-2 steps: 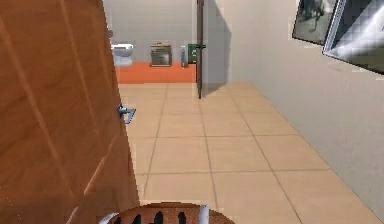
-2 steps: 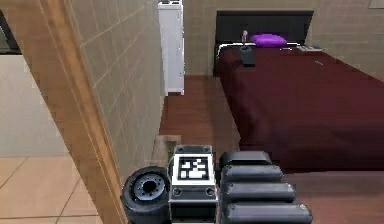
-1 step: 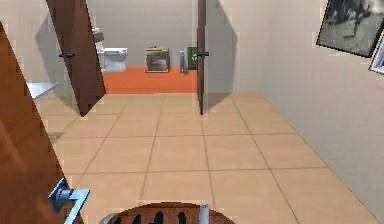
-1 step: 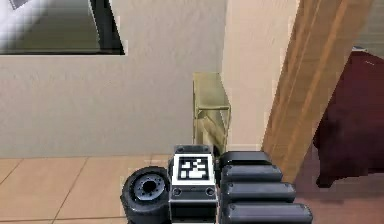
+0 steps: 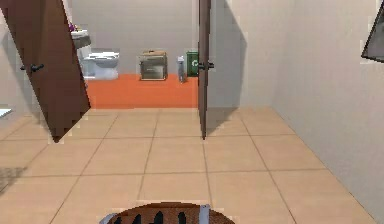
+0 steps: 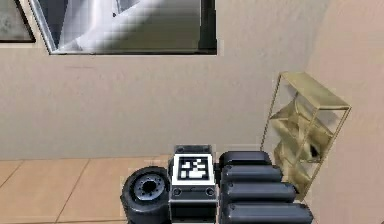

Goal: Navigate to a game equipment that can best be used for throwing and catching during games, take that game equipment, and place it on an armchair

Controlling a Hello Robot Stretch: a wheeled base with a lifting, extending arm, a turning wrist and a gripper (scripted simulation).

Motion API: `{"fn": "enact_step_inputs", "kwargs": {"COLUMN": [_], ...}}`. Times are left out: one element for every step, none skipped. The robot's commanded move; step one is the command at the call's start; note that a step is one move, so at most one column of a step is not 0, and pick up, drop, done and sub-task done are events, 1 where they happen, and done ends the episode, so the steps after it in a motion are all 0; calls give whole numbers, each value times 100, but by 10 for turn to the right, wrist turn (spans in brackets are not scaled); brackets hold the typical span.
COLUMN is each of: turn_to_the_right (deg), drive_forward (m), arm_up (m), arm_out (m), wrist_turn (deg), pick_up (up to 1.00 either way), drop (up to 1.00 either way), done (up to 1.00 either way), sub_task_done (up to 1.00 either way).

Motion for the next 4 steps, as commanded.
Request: {"fn": "enact_step_inputs", "kwargs": {"turn_to_the_right": [-60, 0, 0, 0], "drive_forward": [0, 100, 95, 100], "arm_up": [0, 0, 0, 0], "arm_out": [0, 0, 0, 0], "wrist_turn": [0, 0, 0, 0], "pick_up": [0, 0, 0, 0], "drop": [0, 0, 0, 0], "done": [0, 0, 0, 0], "sub_task_done": [0, 0, 0, 0]}}
